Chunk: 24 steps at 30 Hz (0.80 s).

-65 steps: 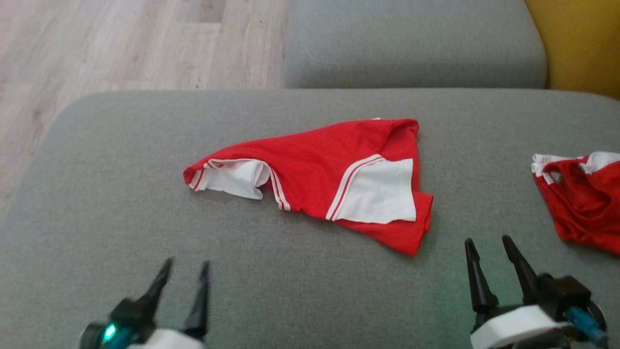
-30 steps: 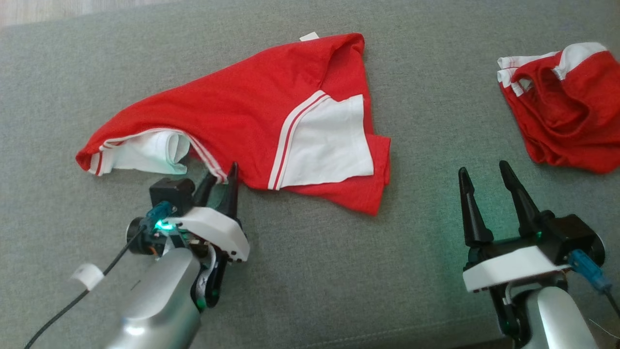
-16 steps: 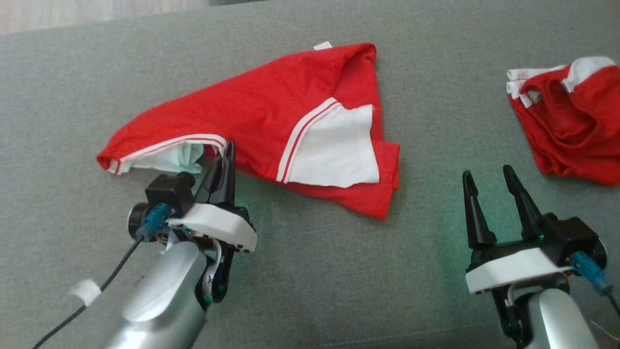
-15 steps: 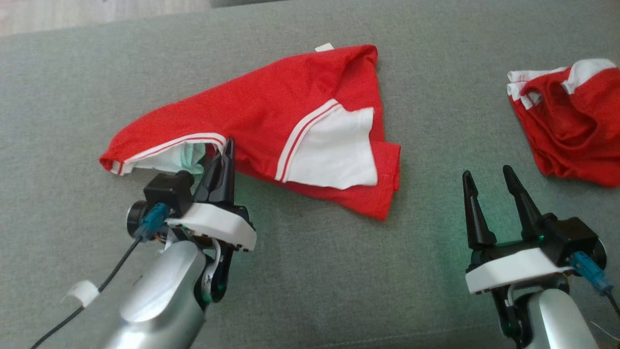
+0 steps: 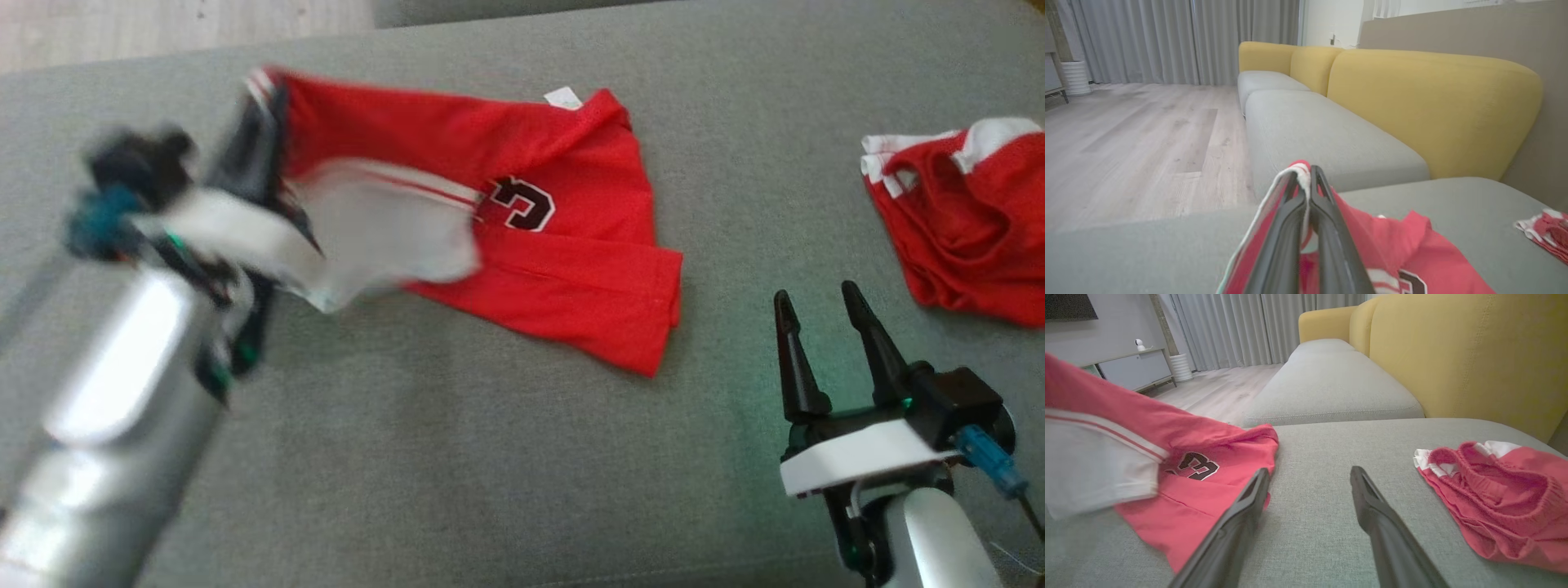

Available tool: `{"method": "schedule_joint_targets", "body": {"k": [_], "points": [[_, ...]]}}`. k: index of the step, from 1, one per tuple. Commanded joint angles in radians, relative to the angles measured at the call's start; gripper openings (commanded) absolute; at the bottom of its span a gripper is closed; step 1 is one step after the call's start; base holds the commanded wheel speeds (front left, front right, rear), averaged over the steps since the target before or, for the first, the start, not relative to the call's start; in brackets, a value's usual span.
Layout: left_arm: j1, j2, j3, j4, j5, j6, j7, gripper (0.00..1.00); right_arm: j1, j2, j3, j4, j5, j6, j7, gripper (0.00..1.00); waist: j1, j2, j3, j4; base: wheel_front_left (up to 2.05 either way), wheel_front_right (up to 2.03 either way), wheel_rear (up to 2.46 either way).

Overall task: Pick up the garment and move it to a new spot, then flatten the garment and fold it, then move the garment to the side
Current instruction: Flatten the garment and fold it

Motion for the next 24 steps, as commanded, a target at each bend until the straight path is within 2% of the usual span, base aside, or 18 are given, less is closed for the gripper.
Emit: {"method": "schedule_joint_targets", "body": {"k": [1, 9, 16, 17, 18, 19, 24], "points": [[-0.1, 0.044, 0.079, 0.014, -0.035, -0.009, 0.023, 0.0, -0.033, -0.006, 0.03, -0.028, 0.007, 0.007, -0.011, 1.0, 0.0, 0.0, 0.023, -0.024, 0.0, 0.0, 0.0], [-0.243, 0.098, 0.159, 0.219, -0.095, -0.025, 0.086, 0.0, -0.065, -0.006, 0.049, -0.033, -0.001, 0.007, -0.012, 1.0, 0.0, 0.0, 0.093, -0.094, 0.0, 0.0, 0.0], [-0.324, 0.163, 0.195, 0.377, -0.097, -0.035, 0.084, 0.0, -0.085, -0.006, 0.058, -0.037, 0.0, 0.007, -0.022, 1.0, 0.0, 0.0, 0.155, -0.14, 0.0, 0.0, 0.0], [-0.325, 0.167, 0.199, 0.397, -0.105, -0.044, 0.088, 0.07, -0.086, -0.006, 0.058, -0.036, 0.0, 0.007, -0.024, 1.0, 0.0, 0.0, 0.159, -0.143, 0.0, 0.0, 0.0], [-0.324, 0.17, 0.201, 0.413, -0.11, -0.054, 0.087, 0.46, -0.087, -0.006, 0.057, -0.034, 0.0, 0.007, -0.026, 1.0, 0.0, 0.0, 0.162, -0.144, 0.0, 0.0, 0.0], [-0.323, 0.173, 0.202, 0.426, -0.112, -0.063, 0.082, 1.0, -0.086, -0.006, 0.056, -0.033, 0.0, 0.007, -0.028, 1.0, 0.0, 0.0, 0.164, -0.144, 0.0, 0.0, 0.0], [-0.318, 0.164, 0.204, 0.461, -0.119, -0.087, 0.046, 1.0, -0.083, -0.006, 0.052, -0.022, 0.004, 0.007, -0.035, 1.0, 0.0, 0.0, 0.154, -0.125, 0.0, 0.0, 0.0]]}}
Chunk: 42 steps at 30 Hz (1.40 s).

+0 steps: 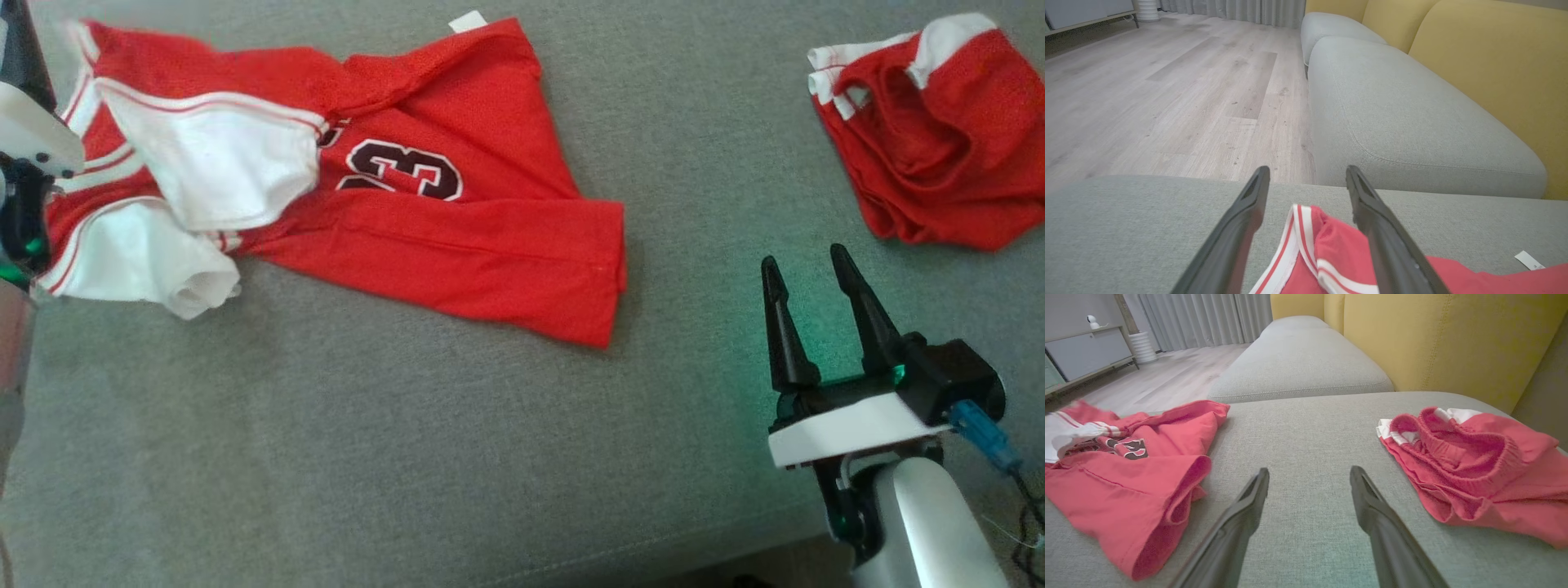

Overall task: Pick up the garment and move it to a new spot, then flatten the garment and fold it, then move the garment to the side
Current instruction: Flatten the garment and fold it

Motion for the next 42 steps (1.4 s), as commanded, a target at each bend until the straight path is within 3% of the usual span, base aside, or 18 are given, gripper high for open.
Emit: {"method": "schedule_joint_targets", "body": {"k": [1, 8, 12, 17, 23, 32, 41, 42], "points": [[-0.033, 0.052, 0.029, -0.021, 0.0, -0.009, -0.013, 1.0, -0.018, -0.006, 0.02, -0.025, 0.005, 0.007, -0.012, 1.0, -0.0001, 0.0, -0.012, 0.013, 0.0, 0.0, 0.0], [0.011, 0.015, -0.019, -0.044, 0.025, -0.06, -0.077, 1.0, 0.001, -0.006, 0.022, -0.01, 0.002, 0.007, -0.015, 1.0, -0.0001, 0.0, -0.099, 0.073, 0.0, 0.0, 0.0], [0.087, -0.016, -0.035, -0.077, 0.022, -0.065, -0.117, 1.0, 0.028, -0.006, 0.013, -0.004, 0.0, 0.007, -0.009, 1.0, -0.0001, 0.0, -0.17, 0.111, 0.0, 0.0, 0.0], [0.226, -0.069, -0.081, -0.135, 0.041, -0.029, -0.16, 1.0, 0.073, -0.006, -0.003, -0.013, -0.002, 0.007, 0.005, 1.0, -0.0001, 0.0, -0.235, 0.153, 0.0, 0.0, 0.0], [0.378, -0.147, -0.164, -0.174, 0.065, 0.015, -0.153, 1.0, 0.095, -0.006, -0.003, -0.045, -0.006, 0.007, 0.025, 1.0, -0.0001, 0.0, -0.232, 0.172, 0.0, 0.0, 0.0], [0.385, -0.195, -0.194, -0.101, 0.093, 0.089, -0.149, 1.0, 0.08, -0.006, 0.004, -0.08, -0.023, 0.007, 0.046, 1.0, -0.0001, 0.0, -0.171, 0.147, 0.0, 0.0, 0.0], [0.326, -0.197, -0.175, 0.019, 0.086, 0.089, -0.183, 1.0, 0.06, -0.006, -0.004, -0.09, -0.031, 0.007, 0.048, 1.0, -0.0001, 0.0, -0.12, 0.109, 0.0, 0.0, 0.0], [0.32, -0.198, -0.176, 0.029, 0.088, 0.087, -0.189, 0.51, 0.058, -0.006, -0.006, -0.09, -0.03, 0.007, 0.047, 1.0, -0.0001, 0.0, -0.118, 0.107, 0.0, 0.0, 0.0]]}}
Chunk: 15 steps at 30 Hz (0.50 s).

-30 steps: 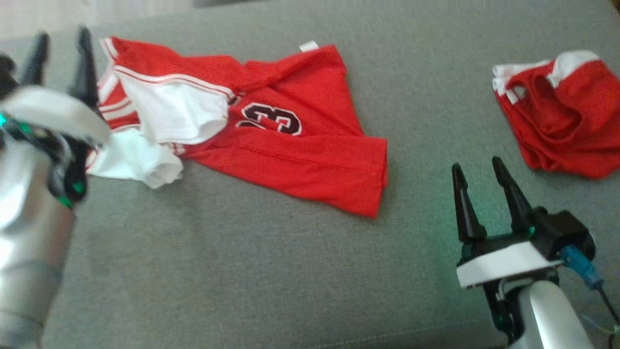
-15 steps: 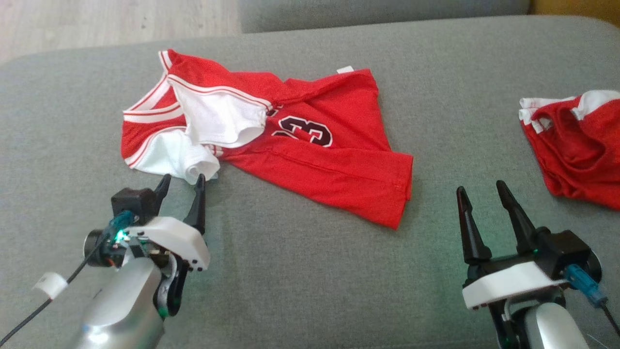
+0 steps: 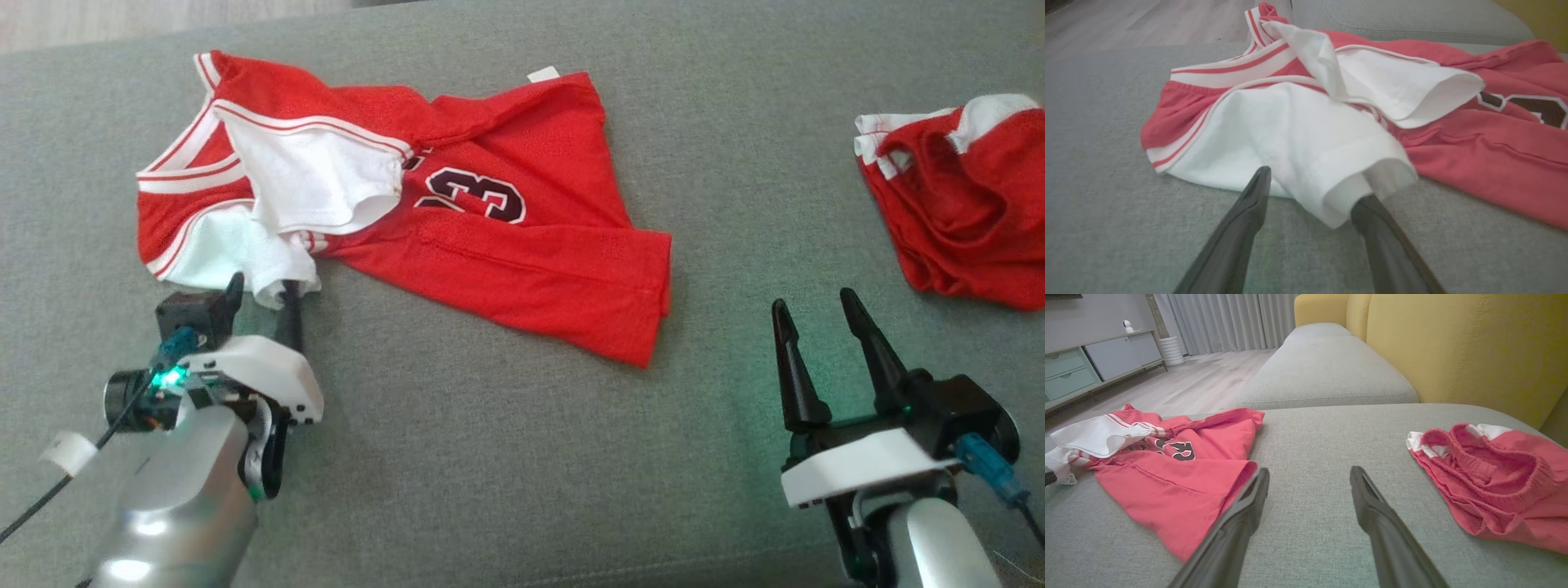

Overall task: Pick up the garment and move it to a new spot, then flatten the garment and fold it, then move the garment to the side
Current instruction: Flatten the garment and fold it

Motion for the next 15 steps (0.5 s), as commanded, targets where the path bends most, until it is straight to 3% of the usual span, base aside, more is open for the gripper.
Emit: {"method": "schedule_joint_targets", "body": {"k": [1, 2, 9, 15], "points": [[-0.051, 0.025, 0.037, -0.008, 0.001, -0.003, -0.018, 0.15, -0.042, -0.006, 0.02, -0.037, -0.01, 0.007, -0.004, 1.0, -0.0002, 0.0, 0.005, -0.005, 0.0, 0.0, 0.0], [-0.056, 0.025, 0.032, -0.002, 0.006, -0.008, -0.024, 0.0, -0.042, -0.006, 0.019, -0.036, -0.009, 0.007, -0.005, 1.0, -0.0002, 0.0, 0.005, -0.005, 0.0, 0.0, 0.0], [-0.039, 0.063, -0.02, -0.051, 0.061, -0.035, -0.062, 0.0, -0.029, -0.006, -0.007, -0.017, 0.007, 0.007, -0.018, 1.0, -0.0002, 0.0, -0.04, 0.034, 0.0, 0.0, 0.0], [0.013, 0.191, -0.043, -0.238, 0.115, 0.011, -0.015, 0.0, -0.004, -0.006, -0.013, 0.01, 0.029, 0.007, -0.033, 1.0, -0.0002, 0.0, -0.105, 0.083, 0.0, 0.0, 0.0]]}}
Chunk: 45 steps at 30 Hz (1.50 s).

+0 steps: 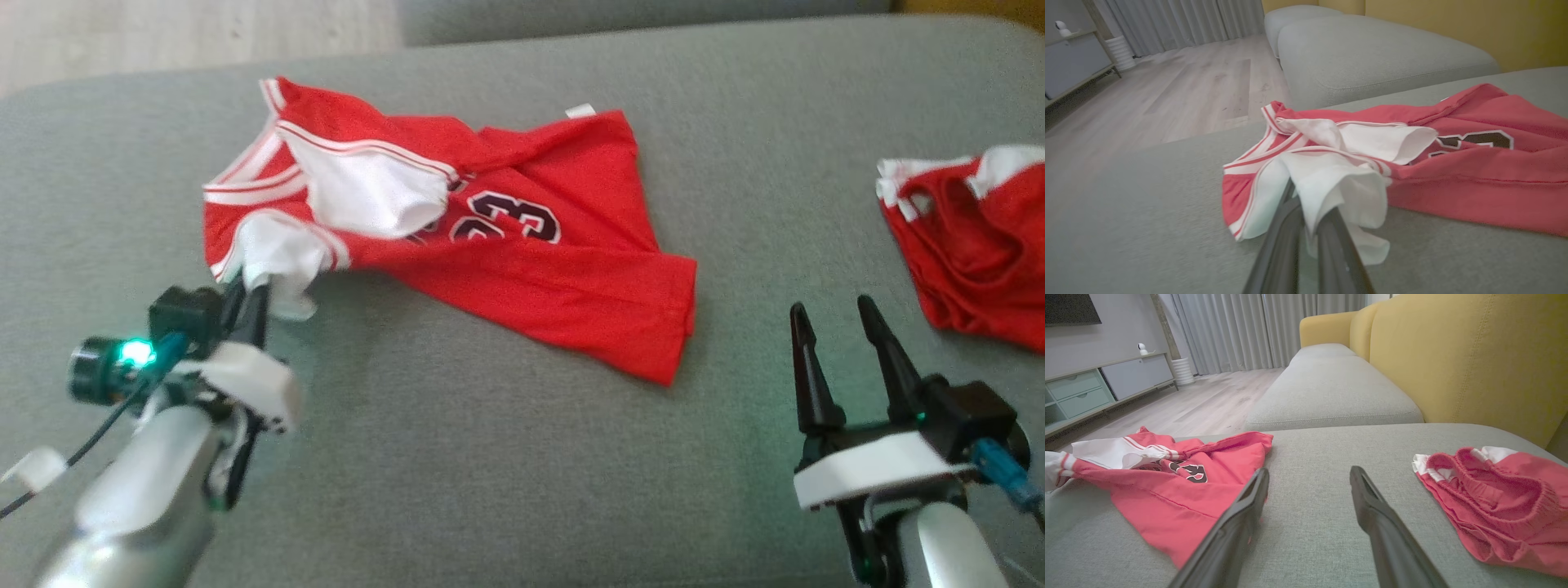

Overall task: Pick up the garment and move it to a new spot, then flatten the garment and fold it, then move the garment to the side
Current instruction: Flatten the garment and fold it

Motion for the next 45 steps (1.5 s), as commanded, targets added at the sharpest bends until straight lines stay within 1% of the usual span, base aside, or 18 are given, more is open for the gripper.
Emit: {"method": "schedule_joint_targets", "body": {"k": [1, 6, 9, 10, 11, 14, 17, 18, 19, 20, 21, 22, 27, 31, 34, 38, 42, 45], "points": [[-0.005, 0.082, 0.027, -0.078, 0.019, 0.021, 0.02, 0.0, 0.006, -0.006, 0.02, -0.024, 0.009, 0.007, -0.015, 1.0, 0.0, 0.0, -0.035, 0.03, 0.0, 0.0, 0.0], [0.094, 0.231, 0.025, -0.325, 0.045, 0.095, 0.131, 0.0, 0.027, -0.006, 0.01, -0.012, 0.014, 0.007, -0.02, 1.0, 0.0, 0.0, -0.063, 0.053, 0.0, 0.0, 0.0], [0.169, 0.279, 0.027, -0.443, 0.034, 0.139, 0.18, 0.0, 0.035, -0.006, 0.006, -0.01, 0.01, 0.007, -0.018, 1.0, 0.0, 0.0, -0.064, 0.061, 0.0, 0.0, 0.0], [0.192, 0.288, 0.026, -0.468, 0.032, 0.153, 0.189, 0.0, 0.036, -0.006, 0.007, -0.009, 0.008, 0.007, -0.017, 1.0, 0.0, 0.0, -0.063, 0.061, 0.0, 0.0, 0.0], [0.192, 0.288, 0.026, -0.468, 0.032, 0.153, 0.189, 0.0, 0.036, -0.006, 0.007, -0.009, 0.008, 0.007, -0.017, 1.0, 0.0, 0.0, -0.063, 0.061, 0.0, 0.0, 0.0], [0.252, 0.29, 0.018, -0.512, 0.029, 0.191, 0.194, 0.0, 0.036, -0.006, 0.014, -0.011, 0.005, 0.007, -0.012, 1.0, 0.0, 0.0, -0.057, 0.059, 0.0, 0.0, 0.0], [0.298, 0.264, 0.008, -0.516, 0.019, 0.214, 0.181, 0.0, 0.033, -0.006, 0.027, -0.013, -0.002, 0.007, -0.002, 1.0, 0.0, 0.0, -0.052, 0.056, 0.0, 0.0, 0.0], [0.31, 0.251, 0.006, -0.512, 0.013, 0.218, 0.171, 0.18, 0.033, -0.006, 0.034, -0.014, -0.004, 0.007, 0.003, 1.0, 0.0, 0.0, -0.051, 0.056, 0.0, 0.0, 0.0], [0.32, 0.236, 0.006, -0.506, 0.005, 0.222, 0.158, 0.31, 0.032, -0.006, 0.041, -0.014, -0.006, 0.007, 0.008, 1.0, 0.0, 0.0, -0.05, 0.056, 0.0, 0.0, 0.0], [0.328, 0.222, 0.007, -0.5, -0.001, 0.224, 0.143, 0.59, 0.032, -0.006, 0.048, -0.014, -0.008, 0.007, 0.013, 1.0, 0.0, 0.0, -0.049, 0.056, 0.0, 0.0, 0.0], [0.336, 0.205, 0.008, -0.494, -0.009, 0.224, 0.126, 0.91, 0.032, -0.006, 0.055, -0.013, -0.01, 0.007, 0.017, 1.0, 0.0, 0.0, -0.05, 0.058, 0.0, 0.0, 0.0], [0.342, 0.187, 0.01, -0.49, -0.017, 0.224, 0.109, 1.0, 0.031, -0.006, 0.062, -0.01, -0.01, 0.007, 0.021, 1.0, 0.0, 0.0, -0.051, 0.061, 0.0, 0.0, 0.0], [0.37, 0.101, 0.04, -0.482, -0.071, 0.225, 0.015, 1.0, 0.033, -0.006, 0.12, 0.011, -0.01, 0.007, 0.053, 1.0, 0.0, 0.0, -0.068, 0.087, 0.0, 0.0, 0.0], [0.392, 0.057, 0.065, -0.5, -0.092, 0.238, -0.045, 1.0, 0.026, -0.006, 0.159, 0.05, -0.008, 0.007, 0.088, 1.0, 0.0, 0.0, -0.078, 0.123, 0.0, 0.0, 0.0], [0.406, 0.049, 0.065, -0.523, -0.085, 0.249, -0.06, 1.0, 0.008, -0.006, 0.176, 0.092, -0.008, 0.007, 0.108, 1.0, 0.0, 0.0, -0.078, 0.152, 0.0, 0.0, 0.0], [0.426, 0.052, 0.064, -0.547, -0.078, 0.261, -0.068, 1.0, -0.025, -0.006, 0.188, 0.169, -0.012, 0.007, 0.125, 1.0, 0.0, 0.0, -0.071, 0.188, 0.0, 0.0, 0.0], [0.442, 0.053, 0.062, -0.559, -0.076, 0.272, -0.069, 1.0, -0.06, -0.006, 0.172, 0.251, -0.028, 0.007, 0.123, 1.0, 0.0, 0.0, -0.065, 0.218, 0.0, 0.0, 0.0], [0.451, 0.057, 0.061, -0.563, -0.079, 0.273, -0.068, 1.0, -0.081, -0.006, 0.166, 0.303, -0.028, 0.007, 0.12, 1.0, 0.0, 0.0, -0.064, 0.236, 0.0, 0.0, 0.0]]}}
